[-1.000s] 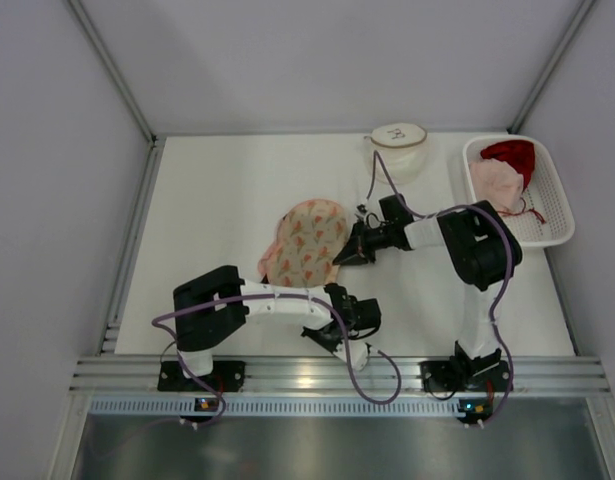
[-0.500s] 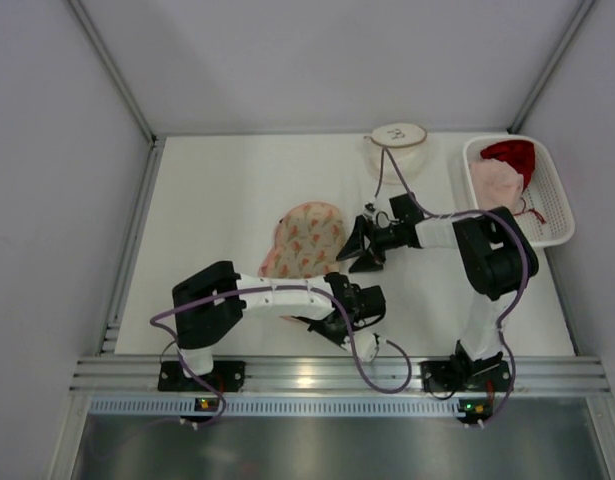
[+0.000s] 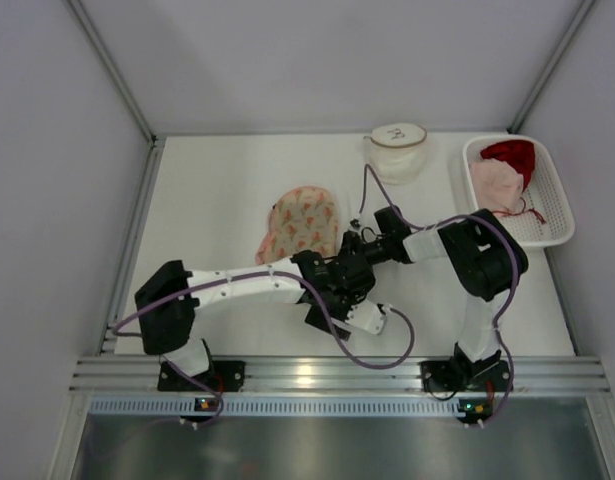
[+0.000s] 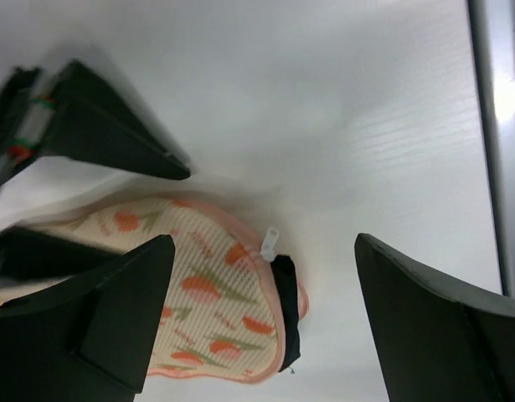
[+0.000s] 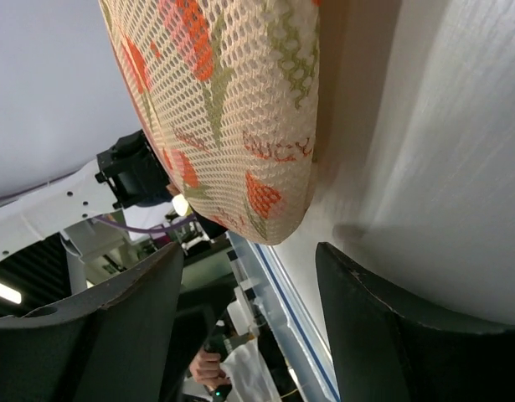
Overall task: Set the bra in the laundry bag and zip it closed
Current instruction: Zip the zipper on the laundry bag, then adjust the bra in the laundry bag.
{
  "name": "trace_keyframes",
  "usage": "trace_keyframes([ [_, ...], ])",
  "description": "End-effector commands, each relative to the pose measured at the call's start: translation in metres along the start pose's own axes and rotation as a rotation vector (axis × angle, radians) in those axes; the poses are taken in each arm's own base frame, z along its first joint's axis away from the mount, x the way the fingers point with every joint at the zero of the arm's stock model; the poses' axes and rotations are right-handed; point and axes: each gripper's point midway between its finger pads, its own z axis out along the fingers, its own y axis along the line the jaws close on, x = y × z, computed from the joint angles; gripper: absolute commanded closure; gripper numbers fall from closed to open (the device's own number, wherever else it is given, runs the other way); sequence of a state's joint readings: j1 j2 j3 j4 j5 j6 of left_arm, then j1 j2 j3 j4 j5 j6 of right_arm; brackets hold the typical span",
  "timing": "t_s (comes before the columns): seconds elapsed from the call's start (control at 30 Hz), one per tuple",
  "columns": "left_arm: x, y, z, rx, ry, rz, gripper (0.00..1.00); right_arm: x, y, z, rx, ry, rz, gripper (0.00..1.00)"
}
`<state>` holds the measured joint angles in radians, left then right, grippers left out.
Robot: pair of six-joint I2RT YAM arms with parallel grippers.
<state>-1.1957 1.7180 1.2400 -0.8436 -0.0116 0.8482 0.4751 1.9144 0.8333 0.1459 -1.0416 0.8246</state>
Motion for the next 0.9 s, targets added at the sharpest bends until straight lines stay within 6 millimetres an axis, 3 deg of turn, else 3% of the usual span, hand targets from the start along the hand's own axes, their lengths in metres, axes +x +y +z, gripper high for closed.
trace_keyframes([
  [0.0,-0.041,0.017,-0.064,-0.131,-0.261,-0.028,0.04,-0.015,0.013,0.002,-0.034,-0.037,-0.064,0.35],
  [0.13,-0.033,0.019,-0.098,-0.245,-0.354,-0.101,0.02,-0.027,0.021,0.002,-0.046,-0.076,-0.082,0.35],
  [0.23,-0.007,0.025,-0.121,-0.329,-0.427,-0.253,0.02,-0.035,0.023,0.003,-0.059,-0.105,-0.082,0.36],
  [0.3,0.018,0.041,-0.143,-0.435,-0.489,-0.407,0.02,-0.041,0.025,0.005,-0.071,-0.126,-0.074,0.38],
  [0.33,0.047,0.048,-0.136,-0.504,-0.436,-0.509,0.02,-0.041,0.024,0.006,-0.074,-0.127,-0.06,0.4],
  [0.4,0.059,0.045,-0.139,-0.524,-0.455,-0.576,0.02,-0.043,0.024,0.009,-0.082,-0.137,-0.067,0.46],
  [0.43,0.062,0.03,-0.125,-0.426,-0.48,-0.569,0.03,-0.043,0.023,0.01,-0.084,-0.138,-0.06,0.53],
  [0.5,0.078,0.021,-0.116,-0.412,-0.474,-0.593,0.04,-0.045,0.022,0.014,-0.087,-0.145,-0.067,0.63],
  [0.53,0.089,0.01,-0.098,-0.39,-0.446,-0.597,0.04,-0.047,0.021,0.016,-0.089,-0.144,-0.051,0.76],
  [0.57,0.094,0.005,-0.088,-0.395,-0.434,-0.575,0.03,-0.048,0.023,0.016,-0.097,-0.145,-0.054,0.83],
  [0.63,0.092,0.018,-0.093,-0.511,-0.498,-0.534,0.02,-0.05,0.026,0.015,-0.102,-0.148,-0.06,0.94],
  [0.67,0.097,0.009,-0.079,-0.533,-0.501,-0.503,0.03,-0.049,0.028,0.015,-0.103,-0.15,-0.066,1.0],
  [0.7,0.092,0.023,-0.088,-0.616,-0.555,-0.471,0.02,-0.049,0.027,0.014,-0.101,-0.15,-0.063,1.0],
  [0.77,0.093,0.017,-0.074,-0.65,-0.574,-0.405,0.02,-0.046,0.028,0.014,-0.103,-0.144,-0.061,1.0],
  [0.87,0.092,0.031,-0.075,-0.735,-0.601,-0.382,0.02,-0.043,0.028,0.013,-0.104,-0.143,-0.062,1.0],
])
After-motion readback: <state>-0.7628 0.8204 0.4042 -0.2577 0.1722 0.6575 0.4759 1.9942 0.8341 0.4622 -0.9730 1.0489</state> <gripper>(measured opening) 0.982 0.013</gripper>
